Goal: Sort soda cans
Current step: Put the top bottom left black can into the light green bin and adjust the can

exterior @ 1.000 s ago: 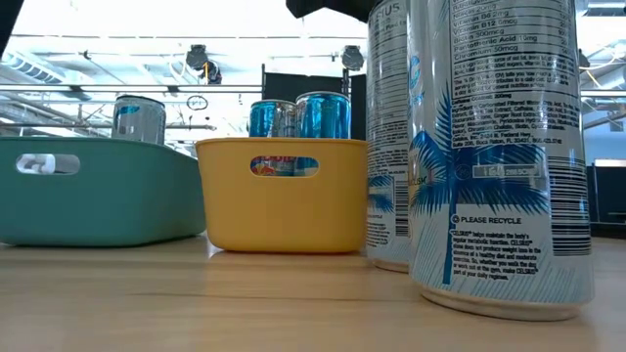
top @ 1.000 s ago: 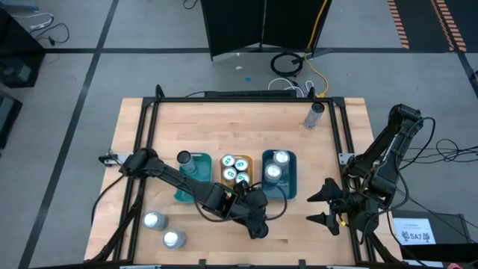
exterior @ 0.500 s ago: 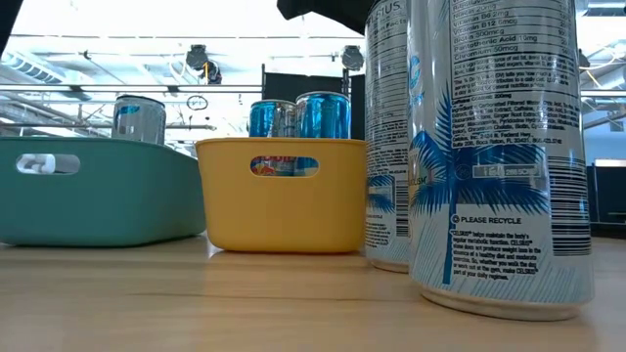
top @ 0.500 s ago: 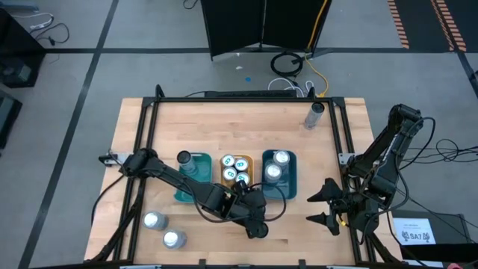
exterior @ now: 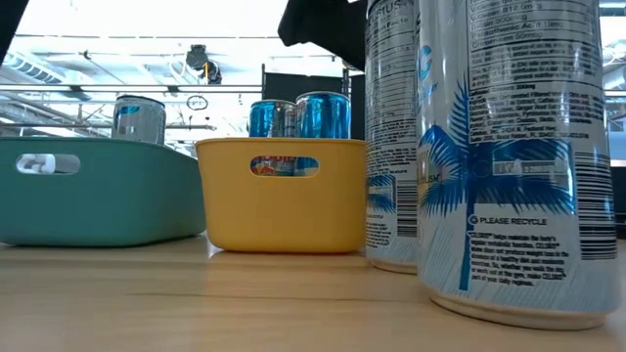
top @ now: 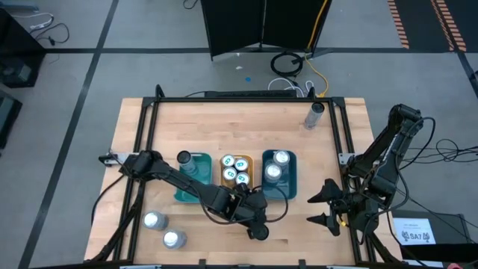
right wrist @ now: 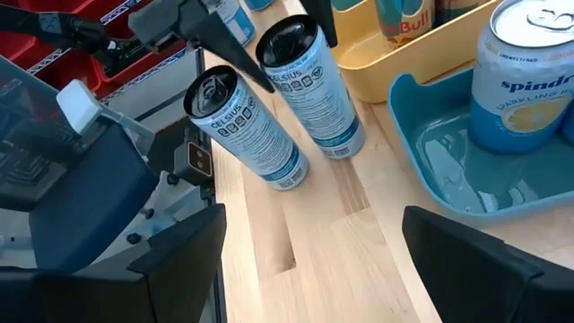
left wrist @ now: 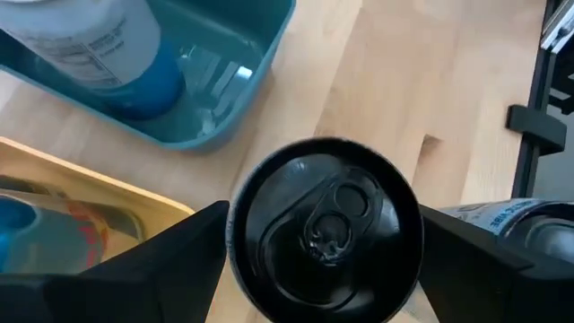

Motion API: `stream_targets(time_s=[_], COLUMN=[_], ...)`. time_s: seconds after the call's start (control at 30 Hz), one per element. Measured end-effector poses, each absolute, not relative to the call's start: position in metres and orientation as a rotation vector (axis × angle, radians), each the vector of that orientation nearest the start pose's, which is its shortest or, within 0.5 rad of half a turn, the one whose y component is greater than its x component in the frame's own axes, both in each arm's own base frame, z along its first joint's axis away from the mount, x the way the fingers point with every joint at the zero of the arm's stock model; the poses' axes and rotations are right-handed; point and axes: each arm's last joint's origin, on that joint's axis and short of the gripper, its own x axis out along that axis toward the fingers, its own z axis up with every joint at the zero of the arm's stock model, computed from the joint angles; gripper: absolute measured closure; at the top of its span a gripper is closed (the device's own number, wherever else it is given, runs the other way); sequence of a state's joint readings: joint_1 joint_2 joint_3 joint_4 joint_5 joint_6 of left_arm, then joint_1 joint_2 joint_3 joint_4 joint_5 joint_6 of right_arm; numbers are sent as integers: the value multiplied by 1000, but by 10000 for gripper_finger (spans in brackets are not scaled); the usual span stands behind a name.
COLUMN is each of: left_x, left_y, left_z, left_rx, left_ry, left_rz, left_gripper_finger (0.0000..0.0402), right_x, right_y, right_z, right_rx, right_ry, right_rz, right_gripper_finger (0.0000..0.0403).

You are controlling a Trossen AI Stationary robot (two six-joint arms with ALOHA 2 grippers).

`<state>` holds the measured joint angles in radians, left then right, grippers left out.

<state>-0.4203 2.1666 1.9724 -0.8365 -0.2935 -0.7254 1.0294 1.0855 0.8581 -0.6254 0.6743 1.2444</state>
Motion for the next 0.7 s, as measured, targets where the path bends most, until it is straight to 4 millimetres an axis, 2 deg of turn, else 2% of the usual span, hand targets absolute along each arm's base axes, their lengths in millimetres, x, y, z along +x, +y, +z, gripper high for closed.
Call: stream_targets(time_s=[0.17, 0.4, 0.53, 0.6, 0.7], left_x=[430, 431, 432, 430, 423], left_y=[-181, -177, -174, -170, -163], left_z=[251, 254, 256, 265, 290], left_rx=[-297, -288, -301, -312, -332], left_ry=[970, 962, 950, 934, 872], left_rz=[251, 263, 270, 269, 271], left_gripper_finger=[84, 130, 132, 126, 123], right_x=[123, 123, 123, 123, 123], right_y=[170, 170, 169, 169, 169], right_z=[272, 272, 272, 272, 272], right_rx=[558, 557, 555, 555, 553], right_ry=[649, 649, 649, 650, 650], right_rz=[-56, -56, -57, -57, -57], right_gripper_finger=[71, 71, 71, 71, 71])
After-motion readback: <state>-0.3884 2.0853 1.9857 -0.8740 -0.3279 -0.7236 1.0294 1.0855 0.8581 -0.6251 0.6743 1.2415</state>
